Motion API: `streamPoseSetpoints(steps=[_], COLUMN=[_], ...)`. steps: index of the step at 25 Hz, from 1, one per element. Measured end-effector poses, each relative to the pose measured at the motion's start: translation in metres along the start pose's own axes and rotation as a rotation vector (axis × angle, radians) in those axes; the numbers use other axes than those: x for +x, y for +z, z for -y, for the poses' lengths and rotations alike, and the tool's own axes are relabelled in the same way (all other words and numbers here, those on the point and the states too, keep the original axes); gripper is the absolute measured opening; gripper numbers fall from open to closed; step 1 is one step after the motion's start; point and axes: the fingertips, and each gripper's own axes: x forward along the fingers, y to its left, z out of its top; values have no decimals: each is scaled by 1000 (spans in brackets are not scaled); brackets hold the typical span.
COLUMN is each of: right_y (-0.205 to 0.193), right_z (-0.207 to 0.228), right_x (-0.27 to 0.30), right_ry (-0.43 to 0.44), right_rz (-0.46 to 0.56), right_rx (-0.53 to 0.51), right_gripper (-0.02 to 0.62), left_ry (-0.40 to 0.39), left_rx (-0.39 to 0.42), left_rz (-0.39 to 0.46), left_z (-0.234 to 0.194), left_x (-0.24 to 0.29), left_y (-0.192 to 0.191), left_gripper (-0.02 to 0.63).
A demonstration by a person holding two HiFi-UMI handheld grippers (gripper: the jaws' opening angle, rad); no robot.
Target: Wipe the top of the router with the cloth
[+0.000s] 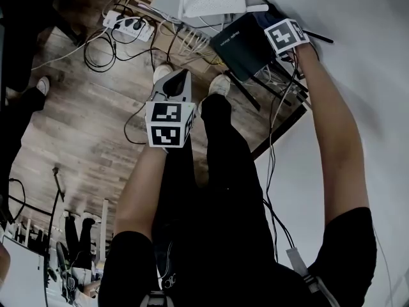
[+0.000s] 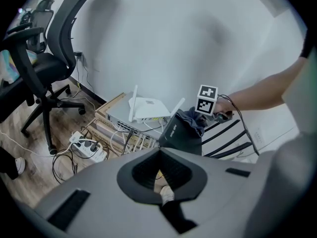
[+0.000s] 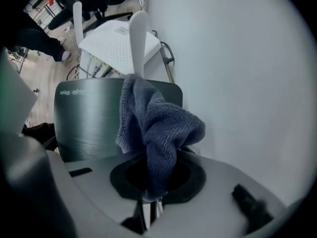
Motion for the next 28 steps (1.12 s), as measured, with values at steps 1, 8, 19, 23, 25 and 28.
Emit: streamPoseSetpoints(steps=[1, 8, 19, 23, 25, 28], right_y=[-3, -14, -20, -23, -24, -23], right_z=[0, -31, -106, -138, -153, -163], right_x=[1, -1, -17, -25, -28, -30], right_ry=[-6, 84, 341, 425, 458, 464], right_rz=[-16, -42, -40, -29, -28, -27], right_rx=[-4, -95, -255, -315, -342, -388], right_gripper=[44, 44, 44, 44, 44, 44], left_ry=[-1, -18, -22, -23, -20, -16], left_rx=[0, 6, 5, 12, 11, 2], left_rz=[-1, -3, 2, 2, 5, 14], left_z=[1, 9, 17, 20, 19, 16], left_x=[0, 2, 3, -1, -2, -2], left_y=[0, -4, -11, -15, -15, -14], left_gripper=[11, 11, 11, 11, 11, 11])
